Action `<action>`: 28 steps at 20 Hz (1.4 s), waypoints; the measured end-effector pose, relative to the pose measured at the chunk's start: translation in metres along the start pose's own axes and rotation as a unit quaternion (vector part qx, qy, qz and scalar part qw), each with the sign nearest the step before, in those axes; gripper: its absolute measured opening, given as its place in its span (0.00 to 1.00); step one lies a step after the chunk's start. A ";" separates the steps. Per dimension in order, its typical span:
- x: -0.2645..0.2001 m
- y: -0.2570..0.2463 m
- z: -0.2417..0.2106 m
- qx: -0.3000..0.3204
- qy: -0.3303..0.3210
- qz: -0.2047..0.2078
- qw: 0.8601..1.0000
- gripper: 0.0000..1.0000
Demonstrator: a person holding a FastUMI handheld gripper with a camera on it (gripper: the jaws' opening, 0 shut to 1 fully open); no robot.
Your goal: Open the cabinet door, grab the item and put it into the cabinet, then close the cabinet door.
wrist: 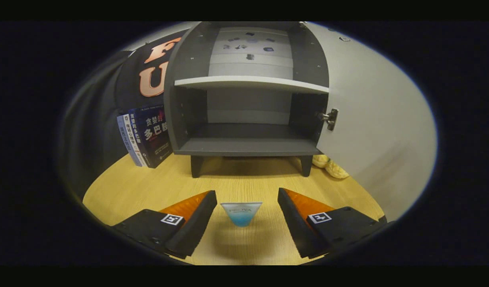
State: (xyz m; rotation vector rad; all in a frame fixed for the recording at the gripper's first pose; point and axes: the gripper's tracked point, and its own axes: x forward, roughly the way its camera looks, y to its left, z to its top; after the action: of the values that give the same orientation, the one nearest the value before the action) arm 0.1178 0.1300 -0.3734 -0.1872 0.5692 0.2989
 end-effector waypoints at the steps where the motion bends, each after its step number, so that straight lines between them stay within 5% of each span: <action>1: 0.005 -0.001 -0.008 0.002 0.011 -0.001 1.000 0.99; 3: 0.015 -0.001 -0.020 0.008 0.030 0.003 1.000 0.98; 9: 0.031 0.008 -0.032 0.039 0.050 0.018 0.998 0.63; 18: 0.006 -0.005 0.002 0.074 0.075 0.008 0.994 0.59; 28: -0.056 -0.013 0.156 0.056 0.017 0.024 0.998 0.60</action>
State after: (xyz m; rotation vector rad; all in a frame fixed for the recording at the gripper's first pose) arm 0.1555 0.1447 -0.2118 -0.0716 0.6238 0.3099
